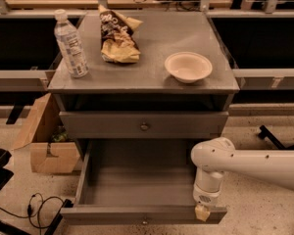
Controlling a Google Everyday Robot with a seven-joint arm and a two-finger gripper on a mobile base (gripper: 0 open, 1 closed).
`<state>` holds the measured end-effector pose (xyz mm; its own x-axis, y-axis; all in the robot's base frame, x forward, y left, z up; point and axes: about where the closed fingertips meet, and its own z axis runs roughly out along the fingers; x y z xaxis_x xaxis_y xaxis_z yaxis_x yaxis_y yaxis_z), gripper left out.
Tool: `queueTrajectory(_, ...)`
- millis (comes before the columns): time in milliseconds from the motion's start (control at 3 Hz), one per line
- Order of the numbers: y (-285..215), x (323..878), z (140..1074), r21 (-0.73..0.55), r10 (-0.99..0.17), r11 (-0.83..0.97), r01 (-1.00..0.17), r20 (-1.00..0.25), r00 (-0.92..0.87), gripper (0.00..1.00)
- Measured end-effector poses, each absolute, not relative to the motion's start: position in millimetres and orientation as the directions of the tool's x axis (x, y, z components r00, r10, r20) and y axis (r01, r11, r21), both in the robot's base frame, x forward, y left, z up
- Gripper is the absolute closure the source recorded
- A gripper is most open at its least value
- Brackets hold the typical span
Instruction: Open middle drawer
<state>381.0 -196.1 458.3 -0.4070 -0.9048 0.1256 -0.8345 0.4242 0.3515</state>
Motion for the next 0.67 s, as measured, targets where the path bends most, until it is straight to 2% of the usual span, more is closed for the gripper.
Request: queueTrajectory(667, -195.2, 384.1, 461.3, 0.359, -0.902, 0.429, -0.829, 0.128, -0.412, 1.00)
